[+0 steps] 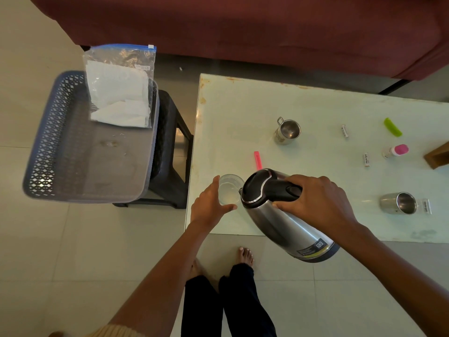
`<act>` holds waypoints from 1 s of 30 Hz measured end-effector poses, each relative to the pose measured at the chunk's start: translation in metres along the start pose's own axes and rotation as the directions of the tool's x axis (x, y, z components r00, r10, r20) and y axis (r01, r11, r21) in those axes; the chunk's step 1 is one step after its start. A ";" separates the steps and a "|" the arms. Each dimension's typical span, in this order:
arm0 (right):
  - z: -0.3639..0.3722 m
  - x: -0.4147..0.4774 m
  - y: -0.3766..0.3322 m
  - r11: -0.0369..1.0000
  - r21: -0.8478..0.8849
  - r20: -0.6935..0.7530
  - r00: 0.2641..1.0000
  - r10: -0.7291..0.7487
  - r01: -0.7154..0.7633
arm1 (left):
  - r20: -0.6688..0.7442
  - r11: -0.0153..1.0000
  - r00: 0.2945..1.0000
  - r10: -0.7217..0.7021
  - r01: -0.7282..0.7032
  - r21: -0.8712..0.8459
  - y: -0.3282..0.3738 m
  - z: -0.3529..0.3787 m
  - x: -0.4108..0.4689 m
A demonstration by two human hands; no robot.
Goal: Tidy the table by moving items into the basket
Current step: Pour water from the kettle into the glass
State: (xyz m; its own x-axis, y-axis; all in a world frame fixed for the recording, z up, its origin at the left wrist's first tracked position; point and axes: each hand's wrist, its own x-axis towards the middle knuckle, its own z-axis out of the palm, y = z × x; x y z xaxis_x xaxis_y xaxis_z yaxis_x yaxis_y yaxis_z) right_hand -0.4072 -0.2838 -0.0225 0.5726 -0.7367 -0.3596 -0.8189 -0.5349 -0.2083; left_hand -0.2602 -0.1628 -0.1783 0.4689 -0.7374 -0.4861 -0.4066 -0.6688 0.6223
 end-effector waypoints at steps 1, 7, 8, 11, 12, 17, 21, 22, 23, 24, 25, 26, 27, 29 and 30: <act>0.000 0.000 0.000 1.000 0.000 0.001 1.000 -0.001 0.001 | 0.000 1.000 1.000 0.000 0.000 -0.001 0.000 0.000 0.000; 0.000 0.000 0.001 1.000 0.002 -0.004 1.000 -0.008 0.008 | -0.002 1.000 1.000 0.010 -0.010 -0.018 0.001 -0.001 -0.001; 0.000 0.000 0.001 1.000 0.001 -0.004 1.000 -0.012 0.012 | -0.003 1.000 1.000 0.012 -0.012 -0.018 0.001 -0.001 -0.001; 0.001 0.001 0.001 1.000 0.006 -0.004 1.000 -0.018 0.018 | -0.004 1.000 1.000 0.014 -0.014 -0.013 0.001 -0.001 -0.001; 0.001 0.001 0.002 1.000 0.007 -0.005 1.000 -0.018 0.018 | -0.004 1.000 1.000 0.016 -0.016 -0.012 0.001 -0.001 -0.001; 0.001 0.001 0.002 1.000 -0.004 -0.003 1.000 -0.028 0.028 | -0.001 1.000 1.000 0.014 -0.014 -0.013 0.002 -0.001 -0.002; 0.000 0.001 0.000 1.000 -0.015 -0.003 1.000 -0.026 0.026 | -0.001 1.000 1.000 0.012 -0.012 -0.005 0.002 -0.001 -0.001; 0.000 0.001 0.000 1.000 -0.013 -0.002 1.000 -0.027 0.027 | -0.002 1.000 1.000 0.012 -0.012 -0.003 0.002 -0.001 -0.001; 0.000 0.001 0.000 1.000 -0.011 -0.002 1.000 -0.027 0.027 | -0.002 1.000 1.000 0.012 -0.012 -0.003 0.002 -0.001 -0.001; 0.000 0.001 0.000 1.000 -0.011 -0.003 1.000 -0.025 0.025 | -0.001 1.000 1.000 0.011 -0.011 -0.003 0.001 -0.001 -0.001; 0.000 0.001 0.000 1.000 -0.011 -0.004 1.000 -0.022 0.022 | -0.001 1.000 1.000 0.012 -0.012 -0.005 0.001 -0.001 -0.001; 0.000 0.001 0.000 1.000 -0.013 -0.005 1.000 -0.018 0.018 | -0.001 1.000 1.000 0.011 -0.011 -0.007 0.001 -0.001 -0.001; 0.000 0.001 0.000 1.000 -0.014 -0.006 1.000 -0.014 0.014 | -0.002 1.000 1.000 0.010 -0.010 -0.007 0.001 -0.001 -0.001; 0.000 0.002 0.000 1.000 -0.015 -0.009 1.000 -0.004 0.003 | -0.004 1.000 1.000 0.006 -0.006 -0.007 0.000 0.000 -0.001; 0.000 0.002 0.000 1.000 -0.015 -0.011 1.000 -0.001 0.000 | -0.005 1.000 1.000 0.006 -0.006 -0.008 0.000 -0.001 -0.001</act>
State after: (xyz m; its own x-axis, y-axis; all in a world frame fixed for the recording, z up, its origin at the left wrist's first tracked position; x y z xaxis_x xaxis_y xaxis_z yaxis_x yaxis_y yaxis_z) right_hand -0.4063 -0.2852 -0.0234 0.5734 -0.7408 -0.3499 -0.8180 -0.5411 -0.1951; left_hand -0.2604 -0.1621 -0.1773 0.4708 -0.7406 -0.4794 -0.4033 -0.6640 0.6297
